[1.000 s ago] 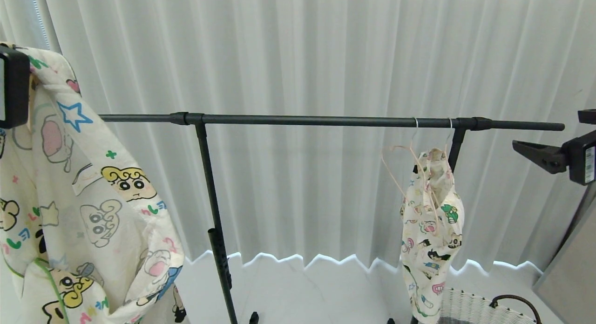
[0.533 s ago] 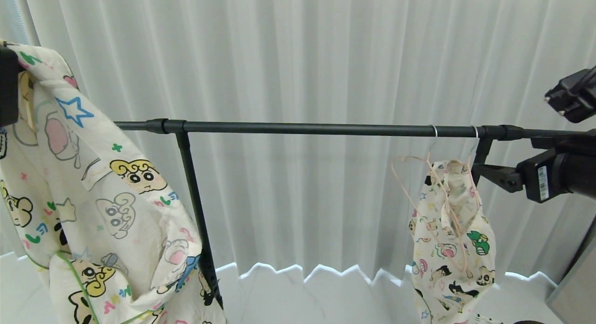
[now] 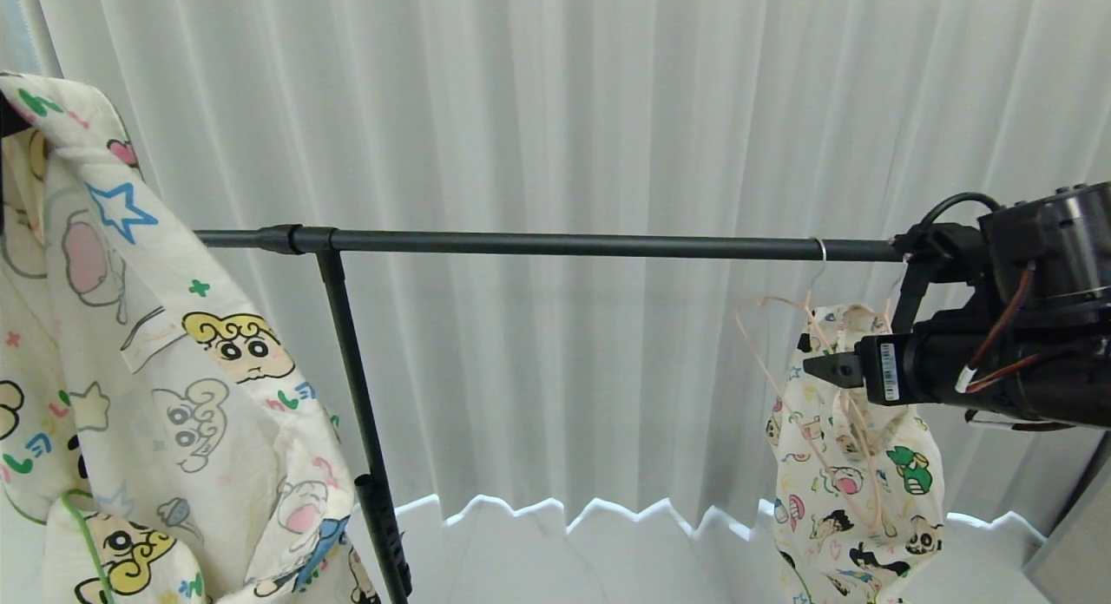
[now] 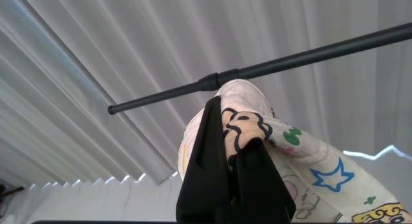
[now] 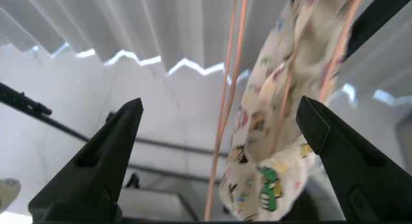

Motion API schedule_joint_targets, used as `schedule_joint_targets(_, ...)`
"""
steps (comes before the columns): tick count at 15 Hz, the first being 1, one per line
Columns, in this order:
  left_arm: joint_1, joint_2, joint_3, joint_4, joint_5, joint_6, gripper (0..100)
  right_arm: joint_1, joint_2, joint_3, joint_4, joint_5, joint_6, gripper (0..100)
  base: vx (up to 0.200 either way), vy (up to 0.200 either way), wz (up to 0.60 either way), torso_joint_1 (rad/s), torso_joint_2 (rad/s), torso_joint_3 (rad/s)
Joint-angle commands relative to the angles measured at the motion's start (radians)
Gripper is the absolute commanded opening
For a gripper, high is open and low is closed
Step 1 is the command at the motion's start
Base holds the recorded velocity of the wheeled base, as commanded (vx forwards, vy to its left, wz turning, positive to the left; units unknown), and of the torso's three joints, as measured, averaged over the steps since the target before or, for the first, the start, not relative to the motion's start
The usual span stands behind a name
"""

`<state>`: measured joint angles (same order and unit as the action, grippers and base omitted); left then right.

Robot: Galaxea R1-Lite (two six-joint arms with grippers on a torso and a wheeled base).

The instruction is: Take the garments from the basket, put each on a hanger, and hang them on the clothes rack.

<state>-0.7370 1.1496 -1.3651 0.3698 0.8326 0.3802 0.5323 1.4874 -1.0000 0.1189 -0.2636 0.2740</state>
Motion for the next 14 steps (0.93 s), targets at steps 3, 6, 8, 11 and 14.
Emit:
schedule_joint_targets(3,-0.001,0.001,0.024,0.0,0.0,0.0,0,0.0,0.145,-0.051,0.048,-0.003,0.086,100,0.0,0.0,0.0,0.0,0.0,0.0)
schedule_joint_targets(6,-0.001,0.001,0.029,0.0,0.0,0.0,0,-0.006,0.194,-0.065,0.061,-0.008,0.152,100,0.0,0.0,0.0,0.0,0.0,0.0)
schedule_joint_targets(8,-0.001,0.004,0.031,0.0,0.0,0.0,0,-0.008,0.215,-0.068,0.079,-0.016,0.174,100,0.0,0.0,0.0,0.0,0.0,0.0)
schedule_joint_targets(11,-0.001,0.004,0.029,0.0,0.0,0.0,0,-0.011,0.244,-0.066,0.08,-0.037,0.185,100,0.0,0.0,0.0,0.0,0.0,0.0)
schedule_joint_targets(14,-0.001,0.006,0.029,0.0,0.0,0.0,0,-0.014,0.264,-0.069,0.074,-0.051,0.188,0,0.0,0.0,0.0,0.0,0.0,0.0)
